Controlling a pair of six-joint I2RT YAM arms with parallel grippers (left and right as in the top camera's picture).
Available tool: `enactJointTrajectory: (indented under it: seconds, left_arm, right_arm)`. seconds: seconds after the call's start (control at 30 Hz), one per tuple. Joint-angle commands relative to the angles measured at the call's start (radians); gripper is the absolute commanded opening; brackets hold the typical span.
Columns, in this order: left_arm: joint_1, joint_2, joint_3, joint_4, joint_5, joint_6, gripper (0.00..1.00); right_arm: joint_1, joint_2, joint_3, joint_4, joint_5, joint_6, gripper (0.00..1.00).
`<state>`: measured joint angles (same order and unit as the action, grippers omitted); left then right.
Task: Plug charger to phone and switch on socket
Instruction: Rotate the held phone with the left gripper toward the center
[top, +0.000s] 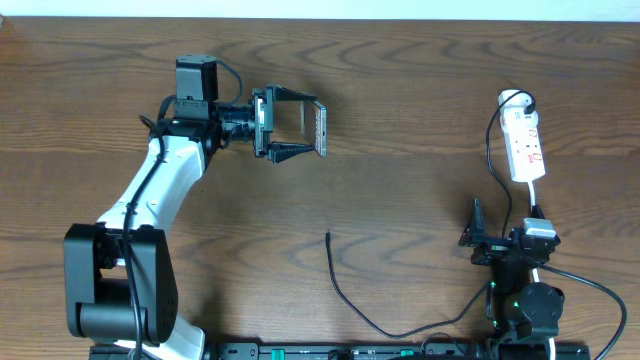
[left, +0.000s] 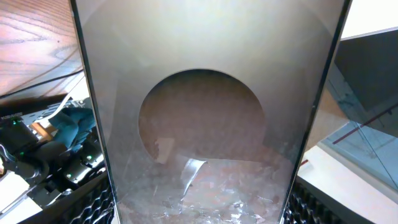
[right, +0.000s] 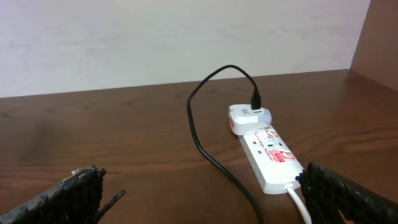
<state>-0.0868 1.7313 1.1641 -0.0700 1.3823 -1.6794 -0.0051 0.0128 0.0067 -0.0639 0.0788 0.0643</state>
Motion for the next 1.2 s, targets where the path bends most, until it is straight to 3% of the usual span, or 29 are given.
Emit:
enactJointTrajectory:
  seconds: [0.0, 0.17, 0.47, 0.63, 0.87, 1.17]
  left_arm:
    - [0.003, -0.033, 0.031, 0.009, 0.039, 0.003, 0.08]
    - [0.003, -0.033, 0.031, 0.013, 0.013, 0.039, 0.08]
    - [0.003, -0.033, 0.031, 0.033, -0.254, 0.374, 0.08]
    - [0.003, -0.033, 0.031, -0.058, -0.51, 0.55, 0.07]
    - [0.003, -0.033, 0.031, -0.276, -0.811, 0.618, 0.08]
    - [0.003, -0.033, 0.031, -0.349, -0.875, 0.636, 0.07]
  right_arm:
    - [0.0, -0.004, -0.001, -0.004, 0.0, 0.002, 0.99]
    - [0.0, -0.004, -0.001, -0.004, 0.0, 0.002, 0.99]
    - [0.0, -0.004, -0.001, -0.004, 0.0, 0.002, 0.99]
    - [0.0, -0.004, -0.001, -0.004, 0.0, 0.001, 0.99]
    - [0.0, -0.004, -0.001, -0.004, 0.0, 0.001, 0.99]
    - [0.0, -0.004, -0.001, 0.011, 0.001, 0.001, 0.99]
